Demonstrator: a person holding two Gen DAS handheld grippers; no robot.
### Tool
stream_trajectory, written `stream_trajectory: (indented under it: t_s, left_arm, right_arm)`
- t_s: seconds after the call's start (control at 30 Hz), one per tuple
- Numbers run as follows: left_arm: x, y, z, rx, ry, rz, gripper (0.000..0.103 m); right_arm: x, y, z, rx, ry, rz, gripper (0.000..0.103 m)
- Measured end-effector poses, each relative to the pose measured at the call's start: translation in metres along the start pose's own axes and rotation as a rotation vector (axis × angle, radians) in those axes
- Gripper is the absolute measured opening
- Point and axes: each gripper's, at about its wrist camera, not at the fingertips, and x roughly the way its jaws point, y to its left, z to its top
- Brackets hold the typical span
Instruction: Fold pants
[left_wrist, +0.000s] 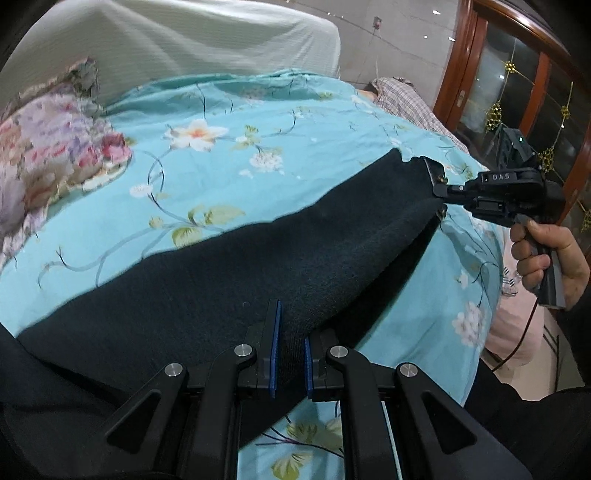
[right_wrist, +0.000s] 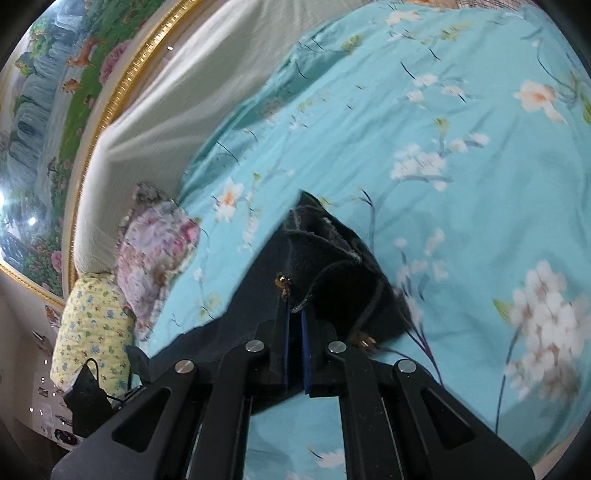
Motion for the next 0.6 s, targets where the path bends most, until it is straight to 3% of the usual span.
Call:
stream_trajectory:
  t_s: [0.27,0.4,0.53,0.6]
  left_arm:
    - [0.018,-0.004,-0.022,0.002,0.062,0.000,0.011]
    - [0.022,-0.003,-0.028,-0.029,0.085,0.000,0.020]
    - [0.014,-0.002,-0.034,-0.072,0.082,-0.015,0.032]
    - [0.005,0.001,-0.038,-0.105,0.067,-0.016,0.042]
  right_arm:
    - [0.013,-0.019,-0.016,-0.018,0.014,-0.089,0.006]
    - [0.014,-0.022,-0.018,-0.015,0.018,-0.099,0.009]
    - [0.004,-0.014,-0.017,-0.038,0.002,-0.132,0.022]
    - [-0.004,-0.009,-0.017,-0.048,-0.021,-0.159,0.045]
